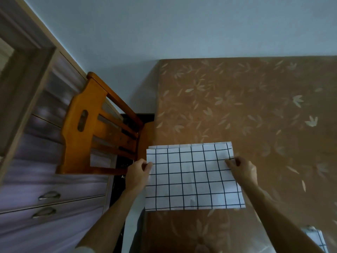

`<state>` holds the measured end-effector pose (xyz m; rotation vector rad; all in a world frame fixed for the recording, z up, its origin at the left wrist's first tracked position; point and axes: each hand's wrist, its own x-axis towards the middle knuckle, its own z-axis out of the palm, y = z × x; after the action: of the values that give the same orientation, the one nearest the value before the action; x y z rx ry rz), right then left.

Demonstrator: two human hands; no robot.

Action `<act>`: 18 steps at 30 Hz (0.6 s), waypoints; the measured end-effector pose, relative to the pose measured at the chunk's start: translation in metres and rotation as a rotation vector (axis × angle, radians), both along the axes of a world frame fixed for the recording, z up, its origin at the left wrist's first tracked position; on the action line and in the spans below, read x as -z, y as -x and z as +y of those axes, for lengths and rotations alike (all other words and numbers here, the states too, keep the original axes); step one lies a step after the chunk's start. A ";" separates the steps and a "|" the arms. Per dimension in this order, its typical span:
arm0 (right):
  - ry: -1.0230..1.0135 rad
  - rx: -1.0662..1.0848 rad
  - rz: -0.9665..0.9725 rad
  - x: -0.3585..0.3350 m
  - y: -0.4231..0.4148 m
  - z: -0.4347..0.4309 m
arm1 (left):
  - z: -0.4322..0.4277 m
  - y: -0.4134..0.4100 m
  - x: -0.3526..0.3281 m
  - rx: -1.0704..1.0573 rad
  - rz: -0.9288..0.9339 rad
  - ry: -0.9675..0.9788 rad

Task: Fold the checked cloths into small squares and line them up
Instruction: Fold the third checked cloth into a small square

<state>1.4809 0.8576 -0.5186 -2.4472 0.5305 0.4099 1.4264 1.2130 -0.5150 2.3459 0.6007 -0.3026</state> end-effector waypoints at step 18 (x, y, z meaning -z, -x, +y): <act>0.088 -0.214 -0.463 0.007 0.031 0.044 | -0.056 0.021 0.016 0.462 -0.384 -0.253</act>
<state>1.4495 0.9016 -0.5254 -2.5765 0.0910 -0.1040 1.4052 1.1569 -0.5309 2.6749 -0.0990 0.0297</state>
